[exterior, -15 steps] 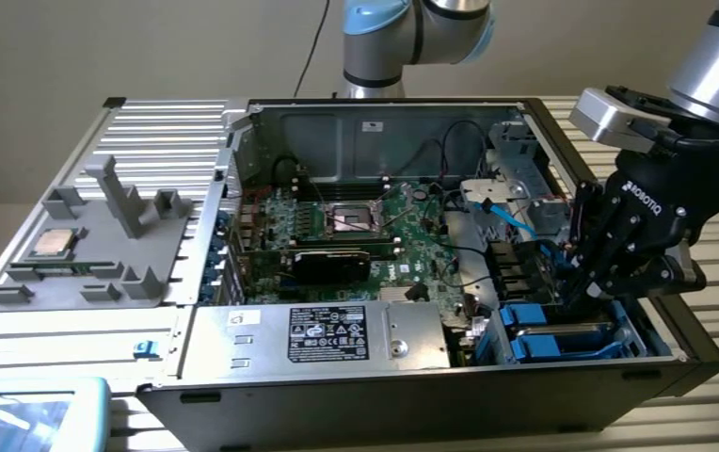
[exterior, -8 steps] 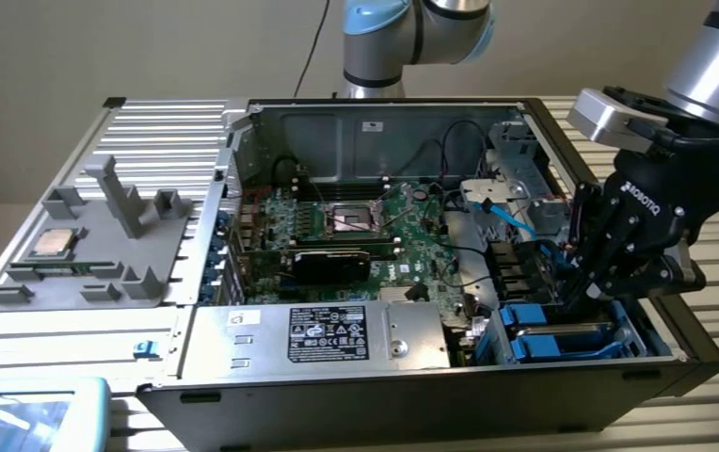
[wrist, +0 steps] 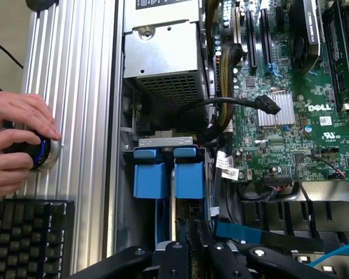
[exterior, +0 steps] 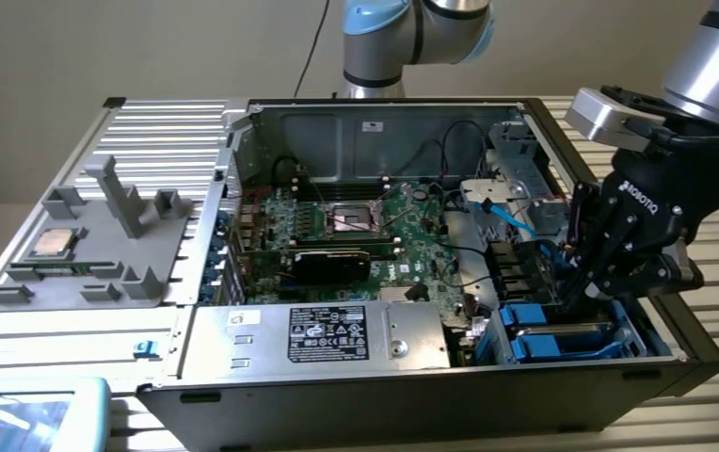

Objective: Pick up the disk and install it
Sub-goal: 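Insert the first disk wire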

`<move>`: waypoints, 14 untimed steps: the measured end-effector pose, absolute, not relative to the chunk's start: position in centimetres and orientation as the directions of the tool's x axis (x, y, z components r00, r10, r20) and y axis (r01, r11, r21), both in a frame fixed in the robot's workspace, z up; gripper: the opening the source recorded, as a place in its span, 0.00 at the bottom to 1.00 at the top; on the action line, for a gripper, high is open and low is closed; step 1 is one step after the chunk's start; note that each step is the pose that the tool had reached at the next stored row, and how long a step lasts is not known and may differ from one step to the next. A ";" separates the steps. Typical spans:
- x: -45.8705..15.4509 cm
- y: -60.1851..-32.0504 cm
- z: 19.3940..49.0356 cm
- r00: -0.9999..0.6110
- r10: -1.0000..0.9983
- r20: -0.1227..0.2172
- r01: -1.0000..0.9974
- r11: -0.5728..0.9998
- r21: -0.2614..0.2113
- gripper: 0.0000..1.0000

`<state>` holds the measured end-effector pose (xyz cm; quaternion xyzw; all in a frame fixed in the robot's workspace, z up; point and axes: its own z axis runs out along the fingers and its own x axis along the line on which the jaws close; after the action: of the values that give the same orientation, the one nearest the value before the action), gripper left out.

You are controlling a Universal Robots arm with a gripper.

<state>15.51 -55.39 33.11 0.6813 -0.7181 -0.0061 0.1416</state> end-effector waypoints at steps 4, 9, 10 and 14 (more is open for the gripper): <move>15.5 -55.2 33.1 -0.032 -0.980 0.195 -0.977 0.072 0.202 0.16; 15.5 -55.2 33.0 -0.032 -0.980 0.195 -0.977 0.072 0.202 0.16; 15.5 -55.2 33.0 -0.032 -0.980 0.195 -0.977 0.072 0.202 0.16; 15.5 -55.2 32.9 -0.032 -0.980 0.195 -0.977 0.072 0.202 0.16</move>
<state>15.53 -55.15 32.86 0.6813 -0.7182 -0.0061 0.1416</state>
